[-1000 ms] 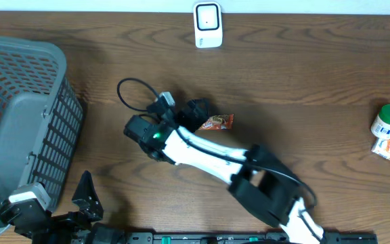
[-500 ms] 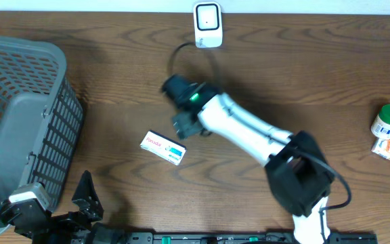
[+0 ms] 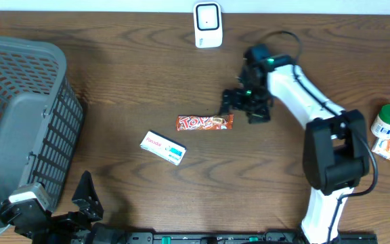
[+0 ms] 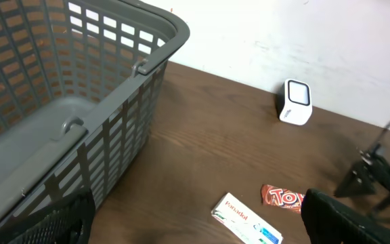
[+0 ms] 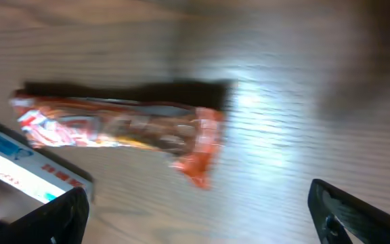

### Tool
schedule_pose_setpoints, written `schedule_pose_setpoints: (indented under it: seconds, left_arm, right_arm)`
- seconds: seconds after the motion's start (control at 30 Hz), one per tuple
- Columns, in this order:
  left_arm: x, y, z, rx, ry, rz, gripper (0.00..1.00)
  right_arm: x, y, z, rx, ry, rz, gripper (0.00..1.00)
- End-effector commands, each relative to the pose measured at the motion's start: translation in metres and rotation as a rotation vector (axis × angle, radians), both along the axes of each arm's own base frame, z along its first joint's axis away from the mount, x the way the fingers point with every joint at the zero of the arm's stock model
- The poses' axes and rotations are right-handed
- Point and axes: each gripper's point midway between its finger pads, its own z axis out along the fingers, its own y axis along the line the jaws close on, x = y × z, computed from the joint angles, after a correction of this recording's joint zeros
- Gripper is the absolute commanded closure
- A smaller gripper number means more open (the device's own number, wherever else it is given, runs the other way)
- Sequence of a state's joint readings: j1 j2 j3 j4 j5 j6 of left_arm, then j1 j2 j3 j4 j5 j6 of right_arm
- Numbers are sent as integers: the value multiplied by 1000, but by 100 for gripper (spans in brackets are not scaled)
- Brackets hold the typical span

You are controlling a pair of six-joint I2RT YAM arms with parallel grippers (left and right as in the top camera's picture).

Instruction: Scan the item barcode

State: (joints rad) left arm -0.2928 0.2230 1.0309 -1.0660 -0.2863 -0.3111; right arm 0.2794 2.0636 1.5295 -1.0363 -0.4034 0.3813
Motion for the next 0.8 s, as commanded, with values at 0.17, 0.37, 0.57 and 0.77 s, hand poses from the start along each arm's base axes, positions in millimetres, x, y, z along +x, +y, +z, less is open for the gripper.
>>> schedule_pose_setpoints:
  seconds: [0.17,0.37,0.57,0.77]
  left_arm:
    - [1,-1,1,-4,-2,-5,3]
    - [1,-1,1,-4,-2,-5,2]
    - [1,-1,1,-4,-2,-5,3]
    - [1,-1,1,-4,-2,-5,3]
  right_arm:
    - [-24,8,-29,295,25,11,1]
    - [-35,12,-64,302,13,-82,1]
    - [-36,16,-79,295,4,-160,1]
    - [-26,15,-84,248,-24,-213,7]
